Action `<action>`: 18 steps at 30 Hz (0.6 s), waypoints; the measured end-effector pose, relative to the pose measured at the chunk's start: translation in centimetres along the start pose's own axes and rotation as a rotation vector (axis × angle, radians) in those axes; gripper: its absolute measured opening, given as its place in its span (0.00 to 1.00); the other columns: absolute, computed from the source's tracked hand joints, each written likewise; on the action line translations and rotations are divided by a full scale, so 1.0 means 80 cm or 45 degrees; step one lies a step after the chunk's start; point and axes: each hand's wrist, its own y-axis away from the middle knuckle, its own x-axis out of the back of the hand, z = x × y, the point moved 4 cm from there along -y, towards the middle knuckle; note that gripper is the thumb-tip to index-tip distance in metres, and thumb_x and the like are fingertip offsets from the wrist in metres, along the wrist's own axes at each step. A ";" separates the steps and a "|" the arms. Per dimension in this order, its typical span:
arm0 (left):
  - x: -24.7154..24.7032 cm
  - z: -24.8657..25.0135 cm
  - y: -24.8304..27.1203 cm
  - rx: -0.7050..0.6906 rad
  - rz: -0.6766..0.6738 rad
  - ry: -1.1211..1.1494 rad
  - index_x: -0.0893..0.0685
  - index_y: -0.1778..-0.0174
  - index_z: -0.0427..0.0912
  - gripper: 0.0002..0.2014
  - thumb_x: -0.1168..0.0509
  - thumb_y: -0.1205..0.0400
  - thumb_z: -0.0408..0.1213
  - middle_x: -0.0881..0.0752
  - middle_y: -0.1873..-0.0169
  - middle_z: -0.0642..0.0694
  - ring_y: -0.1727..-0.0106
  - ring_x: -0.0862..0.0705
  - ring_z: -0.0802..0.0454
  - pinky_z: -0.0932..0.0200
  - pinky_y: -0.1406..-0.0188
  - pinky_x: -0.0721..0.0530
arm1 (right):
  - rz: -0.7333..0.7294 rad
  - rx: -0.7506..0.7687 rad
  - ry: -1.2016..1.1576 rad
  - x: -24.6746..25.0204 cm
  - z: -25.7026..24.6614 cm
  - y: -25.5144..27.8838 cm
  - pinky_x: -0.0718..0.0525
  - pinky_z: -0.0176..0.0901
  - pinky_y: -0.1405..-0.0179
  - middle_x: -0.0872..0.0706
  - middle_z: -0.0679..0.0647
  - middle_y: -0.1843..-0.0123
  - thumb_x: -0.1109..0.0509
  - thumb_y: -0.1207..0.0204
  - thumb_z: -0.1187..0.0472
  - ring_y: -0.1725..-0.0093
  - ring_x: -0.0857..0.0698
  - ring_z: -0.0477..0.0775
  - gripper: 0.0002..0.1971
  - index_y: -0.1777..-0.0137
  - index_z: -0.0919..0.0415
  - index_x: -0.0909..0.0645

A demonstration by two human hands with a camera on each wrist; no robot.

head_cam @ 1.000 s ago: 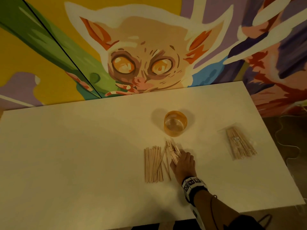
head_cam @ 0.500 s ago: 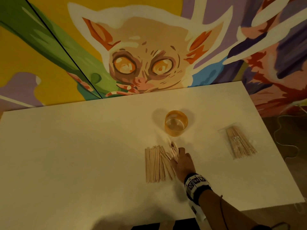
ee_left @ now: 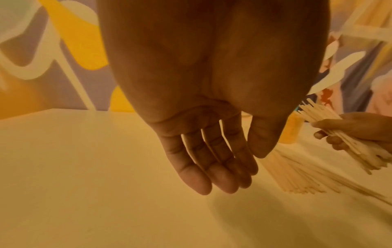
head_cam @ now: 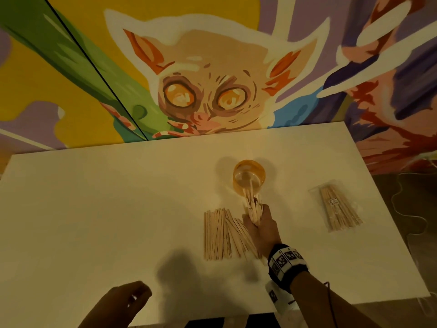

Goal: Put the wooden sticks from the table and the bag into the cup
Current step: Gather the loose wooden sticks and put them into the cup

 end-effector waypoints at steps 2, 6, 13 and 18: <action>0.006 0.031 -0.004 -0.106 0.020 -0.029 0.13 0.57 0.67 0.07 0.33 0.16 0.50 0.12 0.58 0.75 0.58 0.13 0.67 0.69 0.56 0.16 | 0.054 0.004 -0.081 0.005 -0.002 -0.002 0.14 0.34 0.68 0.12 0.48 0.57 0.25 0.22 0.53 0.62 0.13 0.46 0.16 0.39 0.53 0.25; 0.002 0.094 -0.017 -0.303 -0.005 -0.051 0.12 0.49 0.62 0.07 0.37 0.13 0.50 0.10 0.54 0.67 0.55 0.14 0.66 0.69 0.54 0.16 | 0.063 0.002 -0.254 0.014 -0.015 -0.002 0.15 0.45 0.70 0.14 0.52 0.70 0.24 0.23 0.52 0.74 0.19 0.48 0.12 0.52 0.61 0.15; -0.018 0.196 -0.054 -0.402 -0.309 0.516 0.13 0.38 0.47 0.13 0.40 0.10 0.45 0.08 0.50 0.48 0.53 0.10 0.55 0.52 0.44 0.10 | 0.111 0.056 -0.811 0.034 -0.076 0.014 0.20 0.51 0.61 0.20 0.58 0.72 0.31 0.16 0.56 0.69 0.21 0.56 0.15 0.65 0.58 0.21; -0.024 0.252 -0.067 -0.121 -0.589 1.315 0.16 0.33 0.31 0.26 0.37 0.14 0.52 0.13 0.35 0.27 0.38 0.12 0.37 0.41 0.28 0.17 | 0.030 0.146 -1.031 0.036 -0.121 0.033 0.19 0.54 0.51 0.19 0.58 0.67 0.31 0.18 0.53 0.62 0.19 0.57 0.10 0.59 0.55 0.18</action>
